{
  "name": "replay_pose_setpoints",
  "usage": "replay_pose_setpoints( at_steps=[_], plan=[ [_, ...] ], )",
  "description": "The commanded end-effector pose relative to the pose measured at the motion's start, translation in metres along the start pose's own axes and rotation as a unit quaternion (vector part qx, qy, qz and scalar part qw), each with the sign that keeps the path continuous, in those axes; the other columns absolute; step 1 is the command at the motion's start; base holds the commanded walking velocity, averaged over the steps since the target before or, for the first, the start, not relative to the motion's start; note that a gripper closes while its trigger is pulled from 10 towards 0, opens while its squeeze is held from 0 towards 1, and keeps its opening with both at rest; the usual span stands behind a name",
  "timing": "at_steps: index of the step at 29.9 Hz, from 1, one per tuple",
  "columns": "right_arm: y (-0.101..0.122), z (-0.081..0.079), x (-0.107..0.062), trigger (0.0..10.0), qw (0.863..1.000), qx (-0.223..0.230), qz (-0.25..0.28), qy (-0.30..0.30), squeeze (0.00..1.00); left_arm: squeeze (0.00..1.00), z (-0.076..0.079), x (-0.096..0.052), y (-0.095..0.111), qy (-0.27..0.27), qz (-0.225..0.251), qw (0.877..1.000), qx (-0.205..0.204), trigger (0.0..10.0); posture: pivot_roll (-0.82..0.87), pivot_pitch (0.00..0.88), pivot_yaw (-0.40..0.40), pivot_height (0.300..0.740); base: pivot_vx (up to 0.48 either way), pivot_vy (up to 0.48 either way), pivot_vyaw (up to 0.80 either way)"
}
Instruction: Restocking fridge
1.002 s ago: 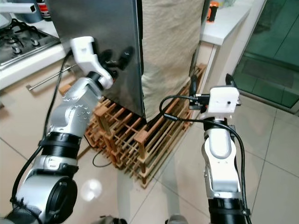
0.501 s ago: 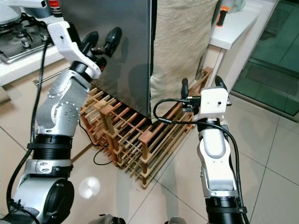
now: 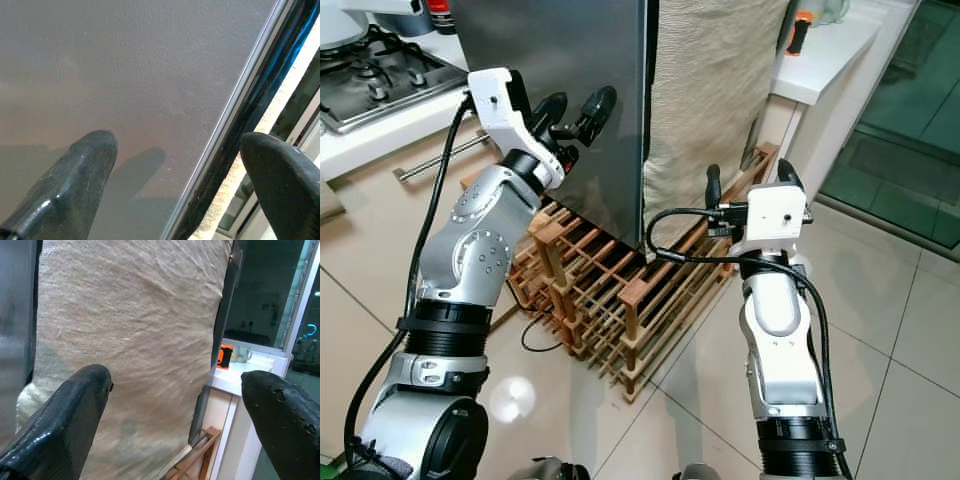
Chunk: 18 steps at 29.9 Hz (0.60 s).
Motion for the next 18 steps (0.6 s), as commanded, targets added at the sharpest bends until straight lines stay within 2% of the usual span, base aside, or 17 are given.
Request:
replay_pose_setpoints(
  at_steps=[1,6,14,18],
  plan=[
    [0.002,0.000,-0.002,10.0,1.000,0.001,0.001,0.004,0.00,0.00,0.003,0.000,-0.002,-0.003,-0.006,1.000,-0.014,10.0,-0.20,0.024,0.036,0.727,0.000,0.000,0.00],
    [-0.002,-0.002,-0.003,10.0,1.000,0.005,-0.002,0.003,0.00,0.00,0.015,0.004,-0.009,-0.025,-0.022,0.999,-0.019,10.0,-0.18,0.024,0.049,0.727,0.000,0.000,0.00],
    [-0.001,-0.005,-0.003,10.0,1.000,0.011,0.000,0.005,0.00,0.00,0.018,0.010,-0.015,-0.036,-0.030,0.999,-0.009,10.0,-0.20,0.006,0.058,0.727,0.000,0.000,0.00],
    [0.000,-0.011,-0.006,10.0,0.999,0.029,0.001,0.028,0.00,0.00,0.021,0.016,-0.018,-0.045,-0.031,0.999,-0.002,10.0,-0.21,0.000,0.062,0.727,0.000,0.000,0.00]
  ],
)
Point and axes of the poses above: a point about 5 cm out from each wrist's last joint towards the gripper, its own x axis pointing out of the wrist towards the gripper, its own y axis along the axis of the wrist's last joint, z = x × y, the point moved 5 cm from there along x, pointing out of the wrist towards the gripper, and after that the axes turned 8 degrees about x, right-handed, at the moved point
